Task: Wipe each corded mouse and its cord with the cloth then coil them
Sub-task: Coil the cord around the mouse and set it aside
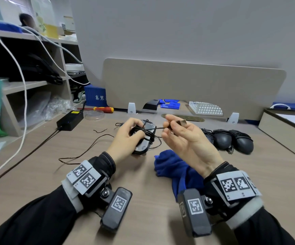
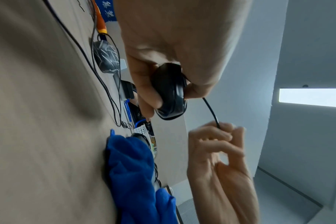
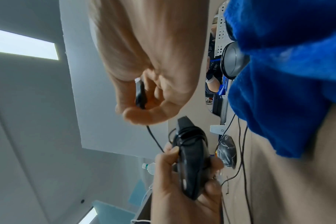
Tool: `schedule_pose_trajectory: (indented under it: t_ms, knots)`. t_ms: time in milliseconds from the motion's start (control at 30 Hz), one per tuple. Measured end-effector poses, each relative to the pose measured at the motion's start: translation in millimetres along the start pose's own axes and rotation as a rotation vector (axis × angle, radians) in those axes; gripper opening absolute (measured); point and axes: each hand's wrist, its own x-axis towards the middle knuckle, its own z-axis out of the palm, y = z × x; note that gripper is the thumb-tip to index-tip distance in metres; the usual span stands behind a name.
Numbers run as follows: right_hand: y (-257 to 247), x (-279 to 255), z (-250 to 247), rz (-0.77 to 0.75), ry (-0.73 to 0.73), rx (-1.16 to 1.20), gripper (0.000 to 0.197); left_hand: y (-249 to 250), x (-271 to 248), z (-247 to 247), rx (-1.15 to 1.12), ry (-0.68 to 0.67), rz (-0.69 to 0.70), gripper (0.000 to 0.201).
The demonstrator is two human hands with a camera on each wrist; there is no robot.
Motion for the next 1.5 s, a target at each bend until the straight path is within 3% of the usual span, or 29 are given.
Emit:
schedule_pose_trajectory:
  t_ms: [67, 200, 500, 700, 967, 1200, 1500]
  knots:
    - [-1, 0, 1, 0.0, -0.008, 0.034, 0.03, -1, 0, -2, 0.049, -0.004, 0.064, 0.028]
    - [-2, 3, -5, 0.043, 0.135, -0.052, 0.028, 1, -1, -3, 0.071, -0.063, 0.185, 0.024]
    - [7, 0, -6, 0.052, 0.293, -0.437, 0.023, -2, -5, 3, 0.083, -0.183, 0.226, 0.019]
    - [8, 0, -6, 0.039, 0.362, -0.485, 0.018, -4, -4, 3, 0.071, -0.171, 0.215, 0.02]
    - [7, 2, -9, 0.049, 0.351, -0.486, 0.009, -6, -2, 3, 0.058, -0.146, 0.177, 0.015]
    - [6, 2, -12, -0.011, 0.357, -0.564, 0.005, -3, -7, 5, 0.033, -0.208, 0.185, 0.015]
    - [4, 4, -12, -0.126, 0.267, -0.803, 0.013, -3, -8, 7, 0.03, -0.259, 0.212, 0.016]
